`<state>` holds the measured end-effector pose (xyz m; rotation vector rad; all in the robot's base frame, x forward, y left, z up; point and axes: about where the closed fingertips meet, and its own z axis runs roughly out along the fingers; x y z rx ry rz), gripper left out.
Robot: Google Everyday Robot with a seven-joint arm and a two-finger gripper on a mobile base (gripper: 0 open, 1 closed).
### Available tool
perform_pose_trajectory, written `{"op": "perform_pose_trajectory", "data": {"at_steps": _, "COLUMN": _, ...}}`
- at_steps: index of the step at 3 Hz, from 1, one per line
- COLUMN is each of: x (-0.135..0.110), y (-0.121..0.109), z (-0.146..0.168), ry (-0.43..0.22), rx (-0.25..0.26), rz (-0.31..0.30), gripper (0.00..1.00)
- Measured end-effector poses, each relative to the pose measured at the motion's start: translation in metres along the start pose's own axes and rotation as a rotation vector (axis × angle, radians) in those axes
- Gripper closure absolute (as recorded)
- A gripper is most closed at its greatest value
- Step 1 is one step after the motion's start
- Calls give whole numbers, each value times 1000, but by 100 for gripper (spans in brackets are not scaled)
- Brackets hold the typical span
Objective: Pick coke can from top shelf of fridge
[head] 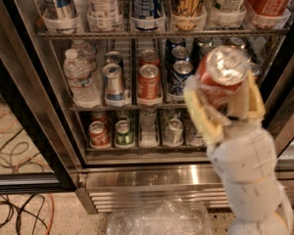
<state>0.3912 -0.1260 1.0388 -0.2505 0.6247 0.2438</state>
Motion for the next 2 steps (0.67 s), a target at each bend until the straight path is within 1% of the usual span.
{"op": "perform_pose_trajectory", "data": {"at_steps": 1, "x": 1, "y": 12, "z": -9, "ry": 20, "rx": -20, "rz": 29, "gripper": 100}}
{"op": "perform_pose_trajectory", "data": {"at_steps": 2, "x": 1, "y": 11, "z": -8, "ry": 18, "rx": -18, "rz": 27, "gripper": 100}}
